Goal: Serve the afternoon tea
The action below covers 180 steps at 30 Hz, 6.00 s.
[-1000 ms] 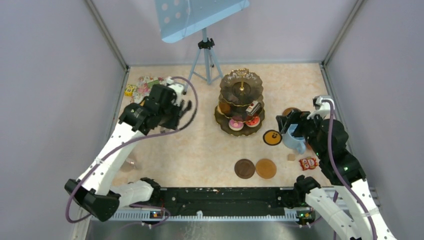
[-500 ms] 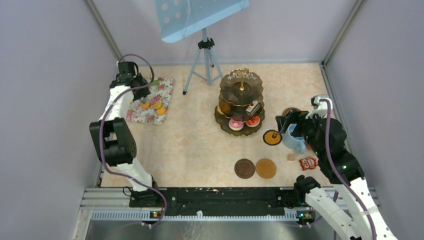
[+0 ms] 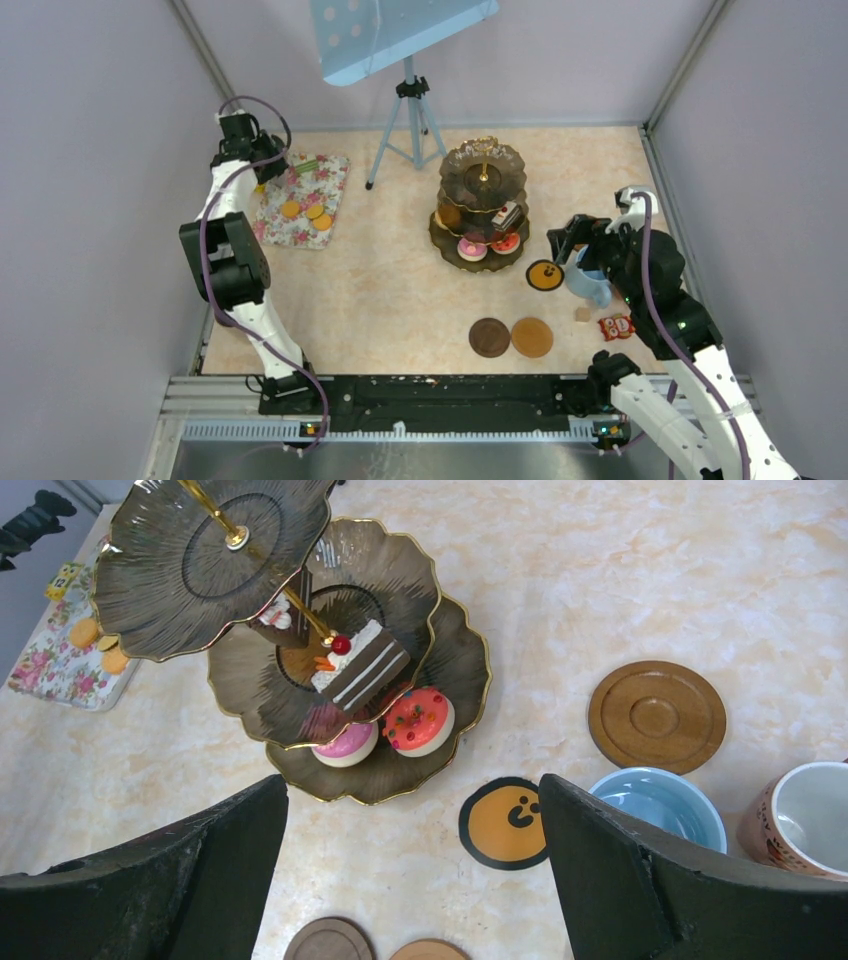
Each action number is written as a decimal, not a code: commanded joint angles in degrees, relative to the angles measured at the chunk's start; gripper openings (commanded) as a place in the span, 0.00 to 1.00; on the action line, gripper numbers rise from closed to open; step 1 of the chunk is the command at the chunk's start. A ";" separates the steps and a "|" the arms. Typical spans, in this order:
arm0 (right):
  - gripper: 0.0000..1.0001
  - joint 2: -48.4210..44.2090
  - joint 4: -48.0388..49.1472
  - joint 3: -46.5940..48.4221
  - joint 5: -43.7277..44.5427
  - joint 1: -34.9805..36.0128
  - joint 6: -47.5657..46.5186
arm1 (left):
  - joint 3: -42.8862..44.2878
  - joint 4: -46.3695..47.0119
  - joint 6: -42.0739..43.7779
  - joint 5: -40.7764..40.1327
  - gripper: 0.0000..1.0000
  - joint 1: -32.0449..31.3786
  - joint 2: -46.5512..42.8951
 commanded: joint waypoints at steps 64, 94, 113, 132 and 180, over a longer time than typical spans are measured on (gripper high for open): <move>0.94 -2.83 0.97 -0.38 -1.77 0.64 3.68 | -2.97 -4.44 -2.67 -15.63 0.58 -16.99 -7.57; 0.94 -4.55 -0.56 -0.53 0.26 0.70 2.40 | 4.24 -8.24 -7.05 -24.85 0.56 -19.42 5.38; 0.94 -4.44 -0.85 0.78 0.43 0.70 2.30 | -1.90 -12.57 -0.34 -23.01 0.29 -17.97 -7.69; 0.94 -1.66 1.58 1.77 -2.98 0.67 1.37 | -15.08 -37.72 4.11 5.42 0.30 -34.36 -46.73; 0.93 -4.44 -1.21 2.61 0.15 0.67 2.24 | -11.73 -15.61 12.09 3.44 0.42 -58.87 -29.64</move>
